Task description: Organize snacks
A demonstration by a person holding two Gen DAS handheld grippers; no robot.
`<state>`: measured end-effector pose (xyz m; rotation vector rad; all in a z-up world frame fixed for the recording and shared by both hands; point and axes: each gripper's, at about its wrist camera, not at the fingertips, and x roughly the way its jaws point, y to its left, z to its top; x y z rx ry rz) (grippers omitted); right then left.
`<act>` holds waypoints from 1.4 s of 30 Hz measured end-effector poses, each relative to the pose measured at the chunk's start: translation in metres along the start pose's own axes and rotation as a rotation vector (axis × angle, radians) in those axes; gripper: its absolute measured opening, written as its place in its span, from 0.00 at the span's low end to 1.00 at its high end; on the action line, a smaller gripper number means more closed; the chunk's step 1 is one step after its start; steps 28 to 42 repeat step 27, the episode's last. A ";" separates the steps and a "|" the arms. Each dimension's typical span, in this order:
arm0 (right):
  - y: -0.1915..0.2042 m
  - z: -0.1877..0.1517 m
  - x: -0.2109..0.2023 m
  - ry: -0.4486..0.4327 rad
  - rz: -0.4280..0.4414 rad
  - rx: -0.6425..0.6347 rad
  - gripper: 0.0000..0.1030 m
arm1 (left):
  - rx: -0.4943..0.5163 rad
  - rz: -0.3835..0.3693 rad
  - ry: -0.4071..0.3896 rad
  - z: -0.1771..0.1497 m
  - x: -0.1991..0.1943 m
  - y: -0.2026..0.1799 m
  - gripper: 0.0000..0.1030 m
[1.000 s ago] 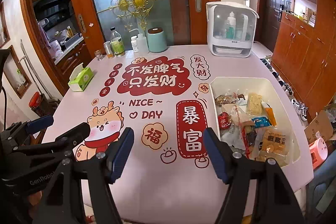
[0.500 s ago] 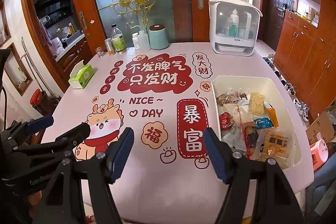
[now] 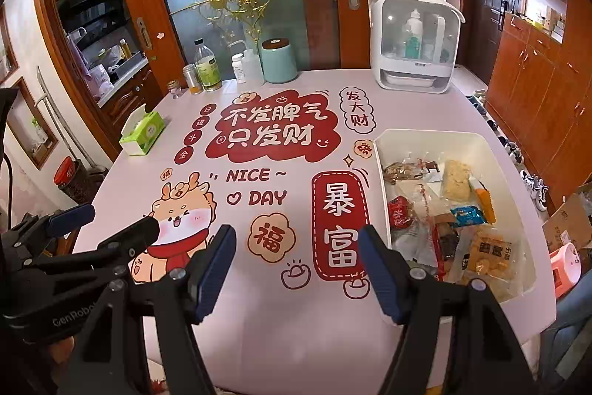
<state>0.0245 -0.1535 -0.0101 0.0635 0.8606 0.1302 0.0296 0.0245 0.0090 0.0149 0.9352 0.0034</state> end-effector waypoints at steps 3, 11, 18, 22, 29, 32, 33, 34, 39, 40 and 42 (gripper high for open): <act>0.000 0.000 0.000 0.000 0.001 0.000 0.67 | -0.005 0.002 0.001 -0.002 0.002 0.001 0.86; 0.004 0.004 0.006 0.005 0.006 -0.012 0.67 | -0.013 0.012 0.005 -0.001 0.007 0.006 0.86; 0.005 0.006 0.007 0.007 0.008 -0.013 0.67 | -0.012 0.015 0.009 0.000 0.008 0.007 0.86; 0.006 0.006 0.008 0.010 0.009 -0.015 0.67 | -0.012 0.012 0.012 0.000 0.008 0.007 0.86; 0.007 0.003 0.011 0.016 0.010 -0.015 0.67 | -0.014 0.014 0.015 0.000 0.010 0.008 0.86; 0.007 0.003 0.011 0.016 0.010 -0.015 0.67 | -0.014 0.014 0.015 0.000 0.010 0.008 0.86; 0.007 0.003 0.011 0.016 0.010 -0.015 0.67 | -0.014 0.014 0.015 0.000 0.010 0.008 0.86; 0.007 0.003 0.011 0.016 0.010 -0.015 0.67 | -0.014 0.014 0.015 0.000 0.010 0.008 0.86; 0.007 0.003 0.011 0.016 0.010 -0.015 0.67 | -0.014 0.014 0.015 0.000 0.010 0.008 0.86; 0.007 0.003 0.011 0.016 0.010 -0.015 0.67 | -0.014 0.014 0.015 0.000 0.010 0.008 0.86; 0.007 0.003 0.011 0.016 0.010 -0.015 0.67 | -0.014 0.014 0.015 0.000 0.010 0.008 0.86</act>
